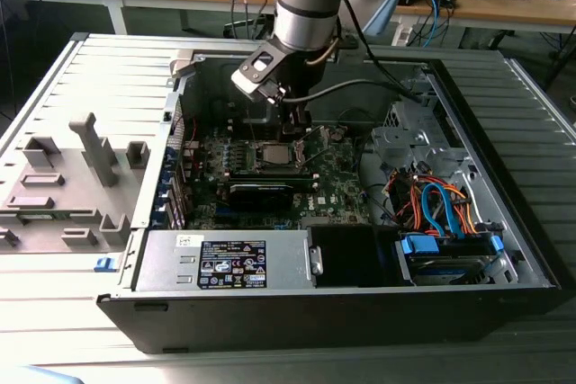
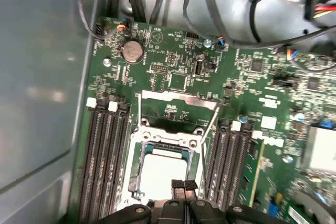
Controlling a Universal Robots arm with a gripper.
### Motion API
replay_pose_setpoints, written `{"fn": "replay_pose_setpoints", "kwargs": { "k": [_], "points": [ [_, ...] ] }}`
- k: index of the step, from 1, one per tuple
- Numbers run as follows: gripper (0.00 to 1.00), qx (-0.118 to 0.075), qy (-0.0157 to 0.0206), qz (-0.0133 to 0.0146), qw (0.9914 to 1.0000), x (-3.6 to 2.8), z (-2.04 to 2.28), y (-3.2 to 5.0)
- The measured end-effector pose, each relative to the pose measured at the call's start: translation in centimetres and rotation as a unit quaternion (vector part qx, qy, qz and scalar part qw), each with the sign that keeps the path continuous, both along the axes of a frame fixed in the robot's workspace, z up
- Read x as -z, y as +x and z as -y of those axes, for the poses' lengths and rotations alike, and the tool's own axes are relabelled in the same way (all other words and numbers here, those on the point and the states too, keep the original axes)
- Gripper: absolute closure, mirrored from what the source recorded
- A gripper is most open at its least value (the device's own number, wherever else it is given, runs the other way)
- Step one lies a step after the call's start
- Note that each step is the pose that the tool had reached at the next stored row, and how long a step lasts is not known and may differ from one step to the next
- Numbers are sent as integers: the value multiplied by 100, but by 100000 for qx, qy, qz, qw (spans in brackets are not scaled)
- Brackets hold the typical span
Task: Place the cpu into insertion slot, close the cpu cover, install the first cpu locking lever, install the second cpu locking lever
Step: 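Place the cpu into insertion slot, then close the cpu cover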
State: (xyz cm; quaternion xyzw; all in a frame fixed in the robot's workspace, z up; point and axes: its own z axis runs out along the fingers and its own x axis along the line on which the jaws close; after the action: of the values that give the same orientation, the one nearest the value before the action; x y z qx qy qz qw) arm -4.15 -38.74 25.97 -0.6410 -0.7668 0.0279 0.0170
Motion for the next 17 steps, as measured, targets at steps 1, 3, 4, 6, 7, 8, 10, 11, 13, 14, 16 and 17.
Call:
{"fn": "replay_pose_setpoints", "kwargs": {
  "k": [1, 3, 4, 6, 7, 8, 10, 11, 13, 14, 16, 17],
  "points": [
    [89, -1, 0, 1, 100000, -43, 0, 0],
    [89, 0, -5, -4, 100000, -86, 0, 0],
    [89, -1, 8, 3, 100000, -88, 0, 0],
    [89, 0, 2, 1, 100000, -93, 0, 0],
    [89, 16, -9, -4, 100000, -94, 0, 47],
    [89, 169, -1, -4, 100000, -93, 0, 198],
    [89, 954, -1, -5, 99995, -90, -7, 340],
    [89, 1179, 4, -3, 99993, -88, -9, 360],
    [89, 1635, 6, -1, 99987, -83, -15, 405],
    [89, 1786, 8, -3, 99984, -81, -17, 423],
    [89, 2042, -3, -1, 99979, -76, -24, 470],
    [89, 2120, -1, -11, 99978, -73, -29, 496]
  ]
}}
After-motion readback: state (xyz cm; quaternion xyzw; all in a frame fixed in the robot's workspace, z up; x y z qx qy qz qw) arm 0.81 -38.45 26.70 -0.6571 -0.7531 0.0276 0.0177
